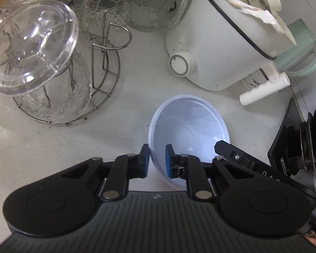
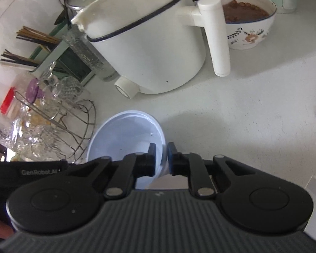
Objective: Organize plates and bowls
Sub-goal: 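Close both tools on the second light-blue bowl rim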
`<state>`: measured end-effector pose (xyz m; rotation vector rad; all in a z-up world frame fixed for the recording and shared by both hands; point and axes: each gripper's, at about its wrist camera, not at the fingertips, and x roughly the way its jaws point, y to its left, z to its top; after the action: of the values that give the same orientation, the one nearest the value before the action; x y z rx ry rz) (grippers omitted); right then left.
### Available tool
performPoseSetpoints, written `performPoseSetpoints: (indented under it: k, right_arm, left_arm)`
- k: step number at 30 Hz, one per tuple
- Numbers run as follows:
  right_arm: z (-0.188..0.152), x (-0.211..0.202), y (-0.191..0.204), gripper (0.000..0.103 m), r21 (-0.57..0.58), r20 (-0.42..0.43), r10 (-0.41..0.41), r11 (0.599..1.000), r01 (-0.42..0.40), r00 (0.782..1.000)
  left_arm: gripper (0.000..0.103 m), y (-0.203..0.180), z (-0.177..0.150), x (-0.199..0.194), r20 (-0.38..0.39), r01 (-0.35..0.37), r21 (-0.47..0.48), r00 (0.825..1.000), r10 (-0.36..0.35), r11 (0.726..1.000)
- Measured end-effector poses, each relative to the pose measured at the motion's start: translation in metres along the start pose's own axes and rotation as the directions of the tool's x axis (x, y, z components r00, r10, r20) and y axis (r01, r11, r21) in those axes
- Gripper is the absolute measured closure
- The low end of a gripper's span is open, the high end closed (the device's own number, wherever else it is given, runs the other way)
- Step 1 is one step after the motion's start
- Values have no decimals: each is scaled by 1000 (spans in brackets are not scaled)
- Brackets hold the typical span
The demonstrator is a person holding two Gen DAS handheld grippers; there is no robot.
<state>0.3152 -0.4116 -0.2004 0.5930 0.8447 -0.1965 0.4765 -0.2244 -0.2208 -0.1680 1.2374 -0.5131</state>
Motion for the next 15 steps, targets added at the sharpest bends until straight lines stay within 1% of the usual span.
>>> performPoseSetpoints:
  k: [5, 9, 15]
  right_arm:
    - [-1, -9, 1, 91, -11, 7, 20, 1000, -20, 1000]
    - [0, -30, 6, 90, -21, 31, 56, 998, -55, 998]
    - [-3, -63, 14, 90, -29, 64, 119, 993, -117, 991]
  left_arm:
    - [88, 0, -3, -20, 29, 16, -10, 999, -16, 1000]
    - [88, 0, -5, -46, 70, 51, -43, 996, -48, 998]
    - [88, -1, -17, -79, 128, 80, -84, 989, -69, 993]
